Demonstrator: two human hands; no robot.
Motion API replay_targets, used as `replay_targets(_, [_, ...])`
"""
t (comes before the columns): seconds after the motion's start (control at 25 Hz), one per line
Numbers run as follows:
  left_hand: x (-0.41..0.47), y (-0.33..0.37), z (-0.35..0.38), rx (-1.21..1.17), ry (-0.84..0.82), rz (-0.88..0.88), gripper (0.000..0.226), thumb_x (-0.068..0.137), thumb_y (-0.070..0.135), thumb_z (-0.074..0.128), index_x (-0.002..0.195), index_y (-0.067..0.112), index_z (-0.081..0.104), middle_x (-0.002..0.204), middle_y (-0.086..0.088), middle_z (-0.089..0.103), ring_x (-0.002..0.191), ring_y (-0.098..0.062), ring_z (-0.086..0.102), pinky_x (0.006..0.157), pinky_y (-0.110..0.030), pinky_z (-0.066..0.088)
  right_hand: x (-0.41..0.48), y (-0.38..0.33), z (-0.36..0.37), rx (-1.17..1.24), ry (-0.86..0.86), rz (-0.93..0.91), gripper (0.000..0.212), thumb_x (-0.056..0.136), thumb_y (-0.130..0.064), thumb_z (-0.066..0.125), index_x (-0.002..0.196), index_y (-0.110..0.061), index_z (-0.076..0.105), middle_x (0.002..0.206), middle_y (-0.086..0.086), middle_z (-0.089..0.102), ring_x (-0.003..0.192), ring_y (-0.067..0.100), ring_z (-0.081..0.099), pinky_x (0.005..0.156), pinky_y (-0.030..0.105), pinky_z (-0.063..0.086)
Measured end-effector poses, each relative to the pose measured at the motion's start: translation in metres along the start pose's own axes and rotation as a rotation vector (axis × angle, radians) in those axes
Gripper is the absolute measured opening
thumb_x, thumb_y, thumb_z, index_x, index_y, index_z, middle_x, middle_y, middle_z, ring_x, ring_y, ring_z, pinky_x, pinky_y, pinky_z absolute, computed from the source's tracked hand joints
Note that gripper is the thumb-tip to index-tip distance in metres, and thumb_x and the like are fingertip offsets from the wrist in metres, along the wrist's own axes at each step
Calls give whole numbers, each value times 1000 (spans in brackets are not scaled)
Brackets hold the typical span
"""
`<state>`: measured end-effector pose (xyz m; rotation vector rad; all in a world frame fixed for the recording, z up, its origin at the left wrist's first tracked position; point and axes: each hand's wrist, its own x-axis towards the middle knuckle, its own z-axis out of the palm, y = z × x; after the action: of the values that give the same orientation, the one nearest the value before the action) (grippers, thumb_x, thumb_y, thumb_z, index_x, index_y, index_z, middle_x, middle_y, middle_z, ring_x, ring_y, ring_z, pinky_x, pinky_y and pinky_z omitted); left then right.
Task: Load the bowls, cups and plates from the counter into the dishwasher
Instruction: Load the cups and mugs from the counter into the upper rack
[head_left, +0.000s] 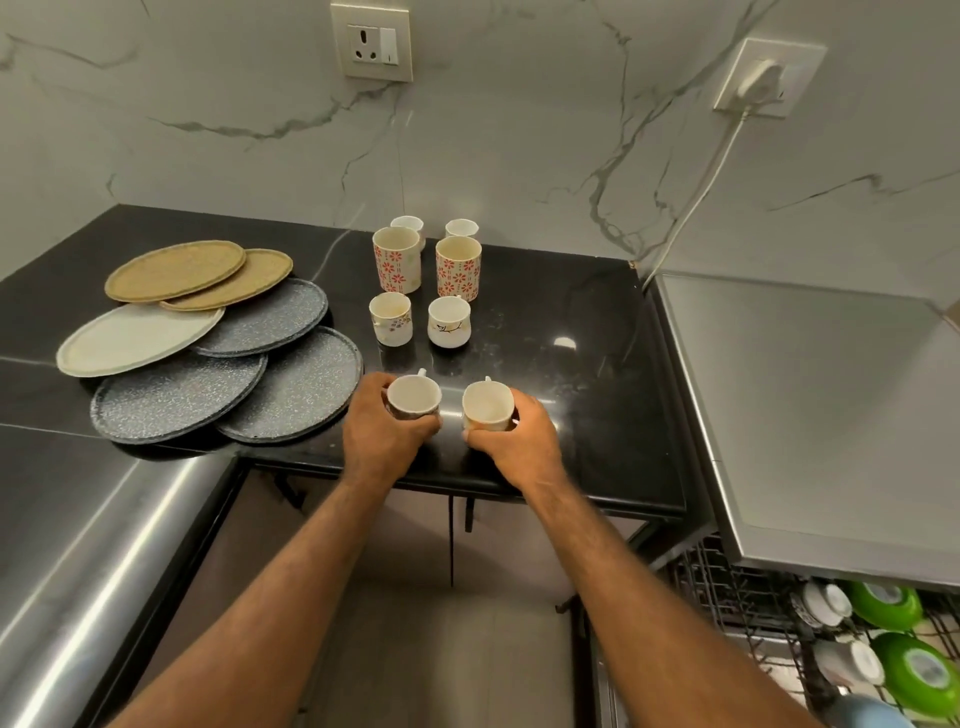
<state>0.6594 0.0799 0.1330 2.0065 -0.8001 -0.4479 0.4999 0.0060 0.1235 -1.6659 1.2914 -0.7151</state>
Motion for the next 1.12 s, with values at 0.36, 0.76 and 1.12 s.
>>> replay_targets(0.36, [-179, 67, 47, -324, -261, 8, 70, 57, 37, 92, 115, 32, 53, 109, 6, 68, 95, -8, 69, 73, -20, 55, -133, 37, -161, 83, -67, -64, 68, 70, -26, 89, 116, -57, 49, 121, -17, 56, 109, -4, 57, 88, 17, 52])
replay_targets(0.76, [-344, 101, 213, -227, -494, 45, 74, 60, 38, 92, 121, 27, 51, 110, 8, 66, 99, -5, 67, 77, -21, 57, -225, 206, -326, 203, -41, 91, 61, 73, -18, 83, 120, -47, 57, 116, -14, 65, 107, 6, 63, 87, 23, 55])
replay_targets(1.12, [-434, 41, 346, -107, -553, -55, 68, 57, 40, 90, 112, 36, 51, 106, 11, 65, 90, -5, 67, 70, -24, 56, -269, 388, -367, 211, 38, 389, 78, 73, -29, 75, 140, -46, 39, 127, -12, 51, 112, 4, 56, 95, 29, 54])
